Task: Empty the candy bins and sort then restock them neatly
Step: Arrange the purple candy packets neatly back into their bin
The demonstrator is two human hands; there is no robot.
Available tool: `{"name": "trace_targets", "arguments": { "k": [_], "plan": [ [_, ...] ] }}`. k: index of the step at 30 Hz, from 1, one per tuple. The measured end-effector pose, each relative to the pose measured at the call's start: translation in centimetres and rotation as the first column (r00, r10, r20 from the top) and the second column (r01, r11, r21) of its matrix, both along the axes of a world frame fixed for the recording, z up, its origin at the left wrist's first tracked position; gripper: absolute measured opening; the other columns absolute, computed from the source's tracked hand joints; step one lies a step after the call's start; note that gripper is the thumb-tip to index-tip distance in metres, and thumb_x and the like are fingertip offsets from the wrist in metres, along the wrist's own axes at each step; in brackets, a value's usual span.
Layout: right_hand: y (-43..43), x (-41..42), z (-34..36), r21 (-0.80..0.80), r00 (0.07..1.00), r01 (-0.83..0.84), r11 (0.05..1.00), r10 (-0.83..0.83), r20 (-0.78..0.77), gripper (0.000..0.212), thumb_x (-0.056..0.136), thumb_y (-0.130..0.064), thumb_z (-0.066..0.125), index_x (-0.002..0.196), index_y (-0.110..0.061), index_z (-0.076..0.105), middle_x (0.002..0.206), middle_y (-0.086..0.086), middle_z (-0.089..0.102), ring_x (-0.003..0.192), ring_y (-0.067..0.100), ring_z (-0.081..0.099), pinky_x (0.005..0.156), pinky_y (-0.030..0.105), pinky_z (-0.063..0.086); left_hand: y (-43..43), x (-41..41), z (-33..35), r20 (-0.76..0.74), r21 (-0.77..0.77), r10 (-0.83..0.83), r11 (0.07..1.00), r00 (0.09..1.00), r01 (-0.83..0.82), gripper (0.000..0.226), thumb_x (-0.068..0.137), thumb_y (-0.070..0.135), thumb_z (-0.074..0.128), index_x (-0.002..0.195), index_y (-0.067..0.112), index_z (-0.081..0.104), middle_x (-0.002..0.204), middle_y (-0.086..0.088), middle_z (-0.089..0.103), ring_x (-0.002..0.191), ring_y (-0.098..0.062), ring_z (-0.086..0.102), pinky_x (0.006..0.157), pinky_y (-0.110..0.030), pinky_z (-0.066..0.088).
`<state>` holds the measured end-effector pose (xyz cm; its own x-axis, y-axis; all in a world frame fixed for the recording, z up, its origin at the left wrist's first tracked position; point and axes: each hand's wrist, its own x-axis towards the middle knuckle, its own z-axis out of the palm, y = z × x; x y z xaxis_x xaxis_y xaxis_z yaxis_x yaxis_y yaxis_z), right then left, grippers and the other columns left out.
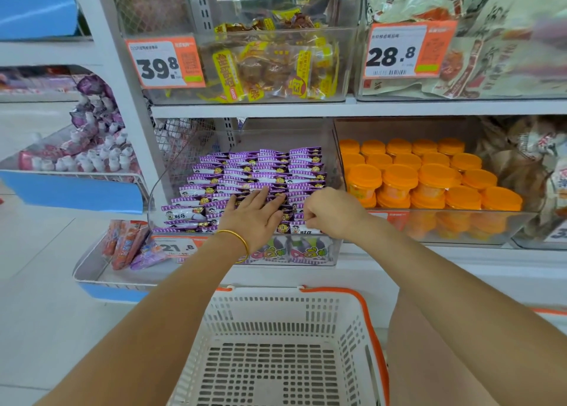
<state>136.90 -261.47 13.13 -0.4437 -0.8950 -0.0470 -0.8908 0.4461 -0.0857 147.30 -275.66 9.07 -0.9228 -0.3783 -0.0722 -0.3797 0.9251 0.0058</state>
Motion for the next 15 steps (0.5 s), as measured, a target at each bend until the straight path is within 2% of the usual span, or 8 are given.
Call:
{"name": "trace_targets", "arguments": {
  "k": [2, 4, 7, 8, 10, 12, 13, 15],
  "plan": [
    [0.0, 0.2, 0.1, 0.019, 1.000, 0.013, 1.000, -0.013, 0.023, 0.011, 0.092, -0.018, 0.058, 0.080, -0.017, 0.058, 0.082, 0.000, 0.057, 0.080, 0.017, 0.055, 0.067, 0.030, 0.045, 0.0, 0.1, 0.1, -0.008, 0.009, -0.010, 1.000, 1.000, 0.010, 0.050, 0.101, 0.046, 0.010, 0.150, 0.039, 0.005, 0.160, 0.004, -0.001, 0.147, -0.015, 0.000, 0.118, -0.050, 0.002],
    [0.4, 0.7, 0.5, -0.009, 1.000, 0.017, 1.000, -0.017, -0.022, 0.010, 0.091, -0.022, 0.059, 0.090, -0.014, 0.063, 0.090, 0.003, 0.061, 0.086, 0.020, 0.059, 0.070, 0.032, 0.048, 0.0, 0.5, 0.2, -0.072, 0.004, -0.013, 1.000, 0.997, 0.014, 0.050, 0.101, 0.045, 0.013, 0.150, 0.036, 0.010, 0.160, 0.004, 0.004, 0.147, -0.015, 0.002, 0.119, -0.047, 0.004],
    [1.2, 1.9, 0.1, -0.220, 0.991, -0.011, 0.975, -0.019, -0.133, 0.012, 0.094, -0.026, 0.056, 0.098, -0.018, 0.065, 0.097, -0.001, 0.062, 0.092, 0.017, 0.059, 0.071, 0.030, 0.050, -0.5, 1.5, 0.1, -0.226, -0.053, 0.039, 0.997, 0.973, -0.052, 0.051, 0.101, 0.045, 0.016, 0.150, 0.034, 0.017, 0.160, 0.003, 0.012, 0.147, -0.016, 0.006, 0.119, -0.046, 0.007],
    [1.3, 2.4, -0.2, -0.253, 0.990, -0.038, 0.967, 0.003, -0.138, 0.013, 0.094, -0.027, 0.054, 0.098, -0.019, 0.065, 0.097, -0.002, 0.061, 0.093, 0.016, 0.059, 0.070, 0.029, 0.050, -0.8, 2.0, 0.0, -0.224, -0.056, 0.061, 0.996, 0.973, -0.075, 0.051, 0.101, 0.046, 0.015, 0.150, 0.034, 0.016, 0.160, 0.003, 0.011, 0.147, -0.017, 0.005, 0.119, -0.047, 0.006],
    [1.1, 3.2, -1.6, -0.221, 0.987, -0.077, 0.972, 0.042, -0.157, 0.020, 0.095, -0.034, 0.053, 0.101, -0.018, 0.065, 0.100, -0.001, 0.061, 0.099, 0.018, 0.056, 0.072, 0.032, 0.049, -1.2, 3.0, -0.5, -0.153, -0.053, 0.084, 0.994, 0.985, -0.093, 0.053, 0.100, 0.050, 0.010, 0.150, 0.035, 0.013, 0.160, 0.003, 0.008, 0.147, -0.018, 0.004, 0.118, -0.049, 0.004],
    [0.8, 3.6, -3.3, -0.209, 0.976, -0.050, 0.977, 0.004, -0.216, 0.028, 0.094, -0.038, 0.053, 0.106, -0.016, 0.065, 0.104, 0.001, 0.062, 0.106, 0.021, 0.052, 0.078, 0.034, 0.047, -1.4, 3.8, -0.8, -0.145, -0.068, 0.079, 0.994, 0.986, -0.089, 0.066, 0.091, 0.059, -0.003, 0.150, 0.035, 0.012, 0.160, 0.002, 0.010, 0.147, -0.019, 0.006, 0.118, -0.049, 0.006],
    [0.7, 3.7, -4.0, -0.227, 0.965, -0.034, 0.973, -0.028, -0.261, 0.028, 0.092, -0.038, 0.056, 0.103, -0.016, 0.067, 0.101, 0.001, 0.063, 0.105, 0.021, 0.053, 0.078, 0.034, 0.047, -1.4, 4.1, -0.8, -0.172, -0.091, 0.076, 0.991, 0.982, -0.093, 0.075, 0.084, 0.061, -0.010, 0.150, 0.035, 0.012, 0.159, 0.002, 0.013, 0.147, -0.020, 0.008, 0.118, -0.049, 0.006],
    [0.6, 4.0, -4.7, -0.284, 0.946, -0.001, 0.959, -0.091, -0.311, 0.020, 0.078, -0.038, 0.073, 0.082, -0.018, 0.073, 0.081, -0.003, 0.066, 0.087, 0.020, 0.060, 0.068, 0.031, 0.048, -1.7, 4.6, -0.7, -0.215, -0.140, 0.099, 0.981, 0.972, -0.131, 0.083, 0.077, 0.060, -0.016, 0.151, 0.034, 0.013, 0.159, 0.001, 0.015, 0.147, -0.021, 0.009, 0.118, -0.049, 0.005]
  ]
}}
